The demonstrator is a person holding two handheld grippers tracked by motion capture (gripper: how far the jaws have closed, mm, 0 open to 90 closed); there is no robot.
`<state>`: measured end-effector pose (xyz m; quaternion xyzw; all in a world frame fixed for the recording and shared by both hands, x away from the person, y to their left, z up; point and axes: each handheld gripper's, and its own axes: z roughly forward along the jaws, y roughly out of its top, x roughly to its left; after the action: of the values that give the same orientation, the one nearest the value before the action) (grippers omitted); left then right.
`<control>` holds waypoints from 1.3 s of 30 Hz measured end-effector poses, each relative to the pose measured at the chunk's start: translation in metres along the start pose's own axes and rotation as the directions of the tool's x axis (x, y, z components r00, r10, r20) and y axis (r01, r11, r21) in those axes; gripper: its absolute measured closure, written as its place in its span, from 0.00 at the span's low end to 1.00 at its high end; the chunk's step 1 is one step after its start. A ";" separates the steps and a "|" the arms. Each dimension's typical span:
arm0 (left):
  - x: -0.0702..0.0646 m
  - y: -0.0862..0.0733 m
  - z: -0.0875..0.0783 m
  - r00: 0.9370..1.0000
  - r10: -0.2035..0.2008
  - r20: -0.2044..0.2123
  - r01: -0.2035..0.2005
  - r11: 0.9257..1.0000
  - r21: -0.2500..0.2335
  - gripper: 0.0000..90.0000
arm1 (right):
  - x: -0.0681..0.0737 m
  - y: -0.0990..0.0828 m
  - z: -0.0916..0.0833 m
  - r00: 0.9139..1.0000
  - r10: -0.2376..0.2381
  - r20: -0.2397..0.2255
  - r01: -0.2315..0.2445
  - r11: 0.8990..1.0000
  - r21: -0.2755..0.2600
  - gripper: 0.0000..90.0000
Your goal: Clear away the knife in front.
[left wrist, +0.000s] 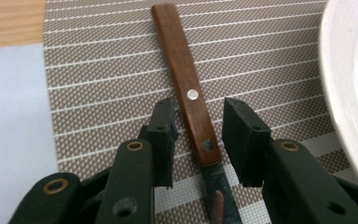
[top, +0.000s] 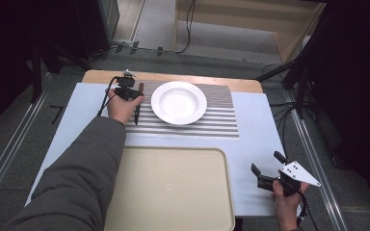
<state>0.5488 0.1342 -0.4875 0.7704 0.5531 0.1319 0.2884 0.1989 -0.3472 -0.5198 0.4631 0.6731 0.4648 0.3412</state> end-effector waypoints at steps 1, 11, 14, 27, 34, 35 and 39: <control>-0.002 -0.001 0.000 0.999 0.028 -0.022 -0.028 1.000 -0.004 0.78 | 0.000 0.000 0.000 1.000 -0.001 0.000 0.001 1.000 0.004 0.02; 0.003 -0.002 0.000 0.999 0.038 -0.008 -0.038 0.999 -0.006 0.84 | 0.001 0.000 0.001 1.000 -0.003 0.004 0.003 1.000 0.010 0.02; 0.003 -0.003 -0.001 0.999 0.031 -0.007 -0.031 0.999 -0.007 0.85 | 0.001 0.000 0.001 1.000 -0.003 0.003 0.003 1.000 0.011 0.02; 0.007 -0.009 -0.010 0.998 0.051 0.034 -0.051 0.999 0.017 0.85 | 0.000 0.000 0.000 1.000 0.012 0.002 -0.012 1.000 0.003 0.02; 0.008 -0.009 -0.018 0.998 0.050 0.044 -0.050 0.999 0.006 0.85 | -0.001 -0.001 0.000 1.000 0.012 -0.002 -0.012 1.000 -0.005 0.02; 0.008 -0.008 -0.020 0.998 0.045 0.052 -0.046 0.999 0.004 0.85 | -0.001 -0.001 0.000 1.000 0.012 -0.002 -0.012 1.000 -0.005 0.02; 0.008 -0.007 -0.030 0.997 0.053 0.060 -0.053 0.999 -0.004 0.85 | -0.001 -0.001 0.000 1.000 0.015 -0.003 -0.015 1.000 -0.007 0.02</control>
<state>0.5299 0.1518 -0.4684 0.7879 0.5235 0.1168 0.3025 0.1989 -0.3488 -0.5202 0.4663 0.6686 0.4703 0.3383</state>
